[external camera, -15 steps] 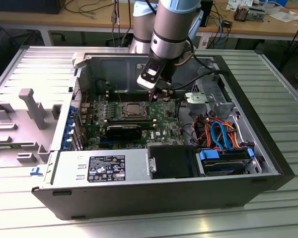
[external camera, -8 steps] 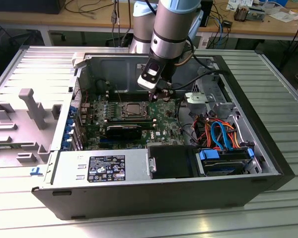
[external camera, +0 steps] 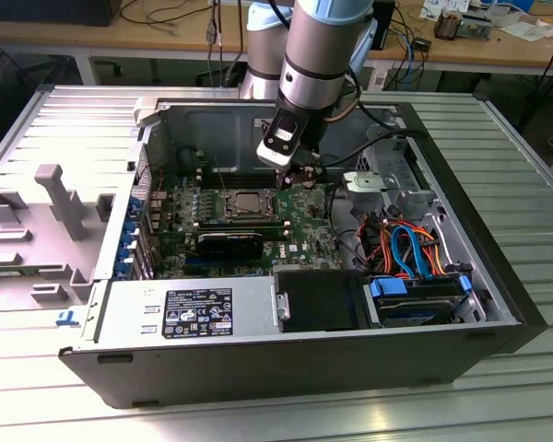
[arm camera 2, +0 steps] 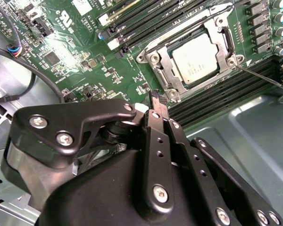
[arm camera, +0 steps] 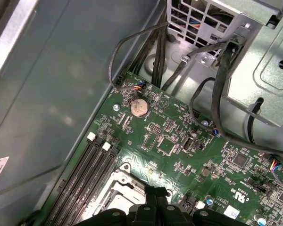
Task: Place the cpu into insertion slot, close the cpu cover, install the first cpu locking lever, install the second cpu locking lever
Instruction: 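Install the first cpu locking lever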
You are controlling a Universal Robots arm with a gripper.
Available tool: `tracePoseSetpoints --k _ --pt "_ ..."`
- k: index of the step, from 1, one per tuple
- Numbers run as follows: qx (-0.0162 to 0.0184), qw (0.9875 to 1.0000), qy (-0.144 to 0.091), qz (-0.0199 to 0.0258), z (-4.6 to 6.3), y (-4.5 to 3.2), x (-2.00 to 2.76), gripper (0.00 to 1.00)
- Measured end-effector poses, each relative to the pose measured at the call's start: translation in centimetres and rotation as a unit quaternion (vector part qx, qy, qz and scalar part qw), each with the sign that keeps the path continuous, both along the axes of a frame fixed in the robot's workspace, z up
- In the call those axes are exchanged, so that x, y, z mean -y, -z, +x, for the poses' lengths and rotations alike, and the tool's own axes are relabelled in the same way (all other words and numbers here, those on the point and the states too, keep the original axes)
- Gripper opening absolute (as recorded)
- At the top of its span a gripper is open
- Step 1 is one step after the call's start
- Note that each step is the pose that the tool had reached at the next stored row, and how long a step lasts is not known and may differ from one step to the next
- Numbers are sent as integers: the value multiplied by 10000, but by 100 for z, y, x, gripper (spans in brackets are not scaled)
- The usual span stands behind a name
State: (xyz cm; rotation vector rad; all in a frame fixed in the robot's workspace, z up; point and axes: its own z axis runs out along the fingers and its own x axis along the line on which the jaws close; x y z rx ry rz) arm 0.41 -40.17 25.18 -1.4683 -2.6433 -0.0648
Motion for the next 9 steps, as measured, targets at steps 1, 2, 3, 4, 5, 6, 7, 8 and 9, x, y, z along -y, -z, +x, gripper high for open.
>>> tracePoseSetpoints --k 1,2,3,4,5,6,7,8,9 --pt "0 10000 -10 0 0 0 0 11" --pt "0 10000 -29 0 0 0 0 11" --pt "0 10000 -39 0 0 0 0 11" --pt "0 10000 -49 0 0 0 0 11" --pt "0 10000 -63 0 0 0 0 11" --pt "0 10000 -72 0 0 0 0 11" --pt "0 10000 -89 0 0 0 0 11" --pt "0 9999 -109 0 0 0 0 11" --pt "0 9999 -119 0 0 0 0 11"
